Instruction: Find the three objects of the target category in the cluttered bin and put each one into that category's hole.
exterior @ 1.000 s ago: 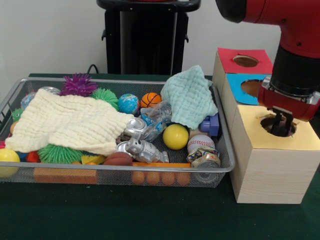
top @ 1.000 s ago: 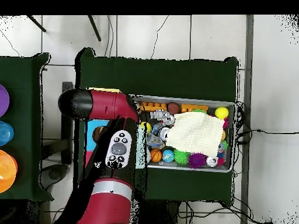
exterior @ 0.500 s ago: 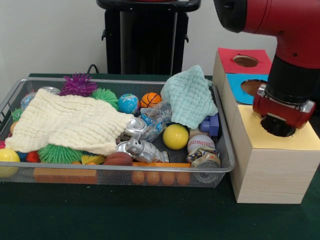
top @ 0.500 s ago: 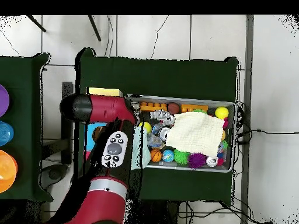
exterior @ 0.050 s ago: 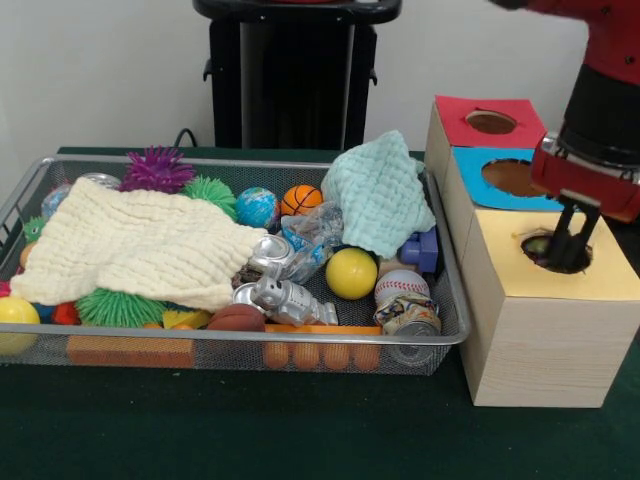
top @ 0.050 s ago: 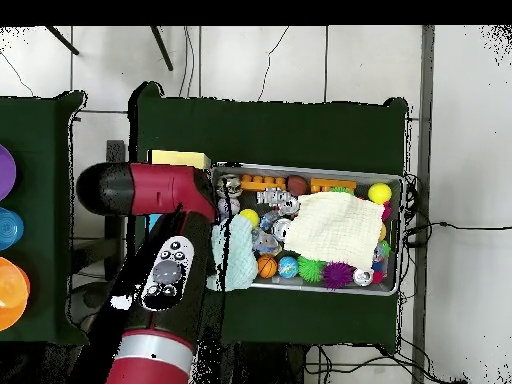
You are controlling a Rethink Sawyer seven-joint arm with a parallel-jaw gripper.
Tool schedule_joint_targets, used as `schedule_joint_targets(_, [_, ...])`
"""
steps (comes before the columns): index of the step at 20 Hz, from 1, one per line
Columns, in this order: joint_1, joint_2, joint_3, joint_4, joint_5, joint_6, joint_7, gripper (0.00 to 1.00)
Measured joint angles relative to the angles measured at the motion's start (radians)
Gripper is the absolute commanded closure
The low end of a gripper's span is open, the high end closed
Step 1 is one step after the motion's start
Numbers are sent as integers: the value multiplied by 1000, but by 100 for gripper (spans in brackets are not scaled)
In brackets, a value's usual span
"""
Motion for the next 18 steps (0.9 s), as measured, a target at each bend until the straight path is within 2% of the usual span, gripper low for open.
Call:
schedule_joint_targets(7, [1,-75,-5,-3,-1,80,0,100])
schedule_joint_targets(14, [-19,-119,-16,-17,-6,118,0,100])
schedule_joint_targets(18, [-47,-146,-41,-42,-42,158,0,100])
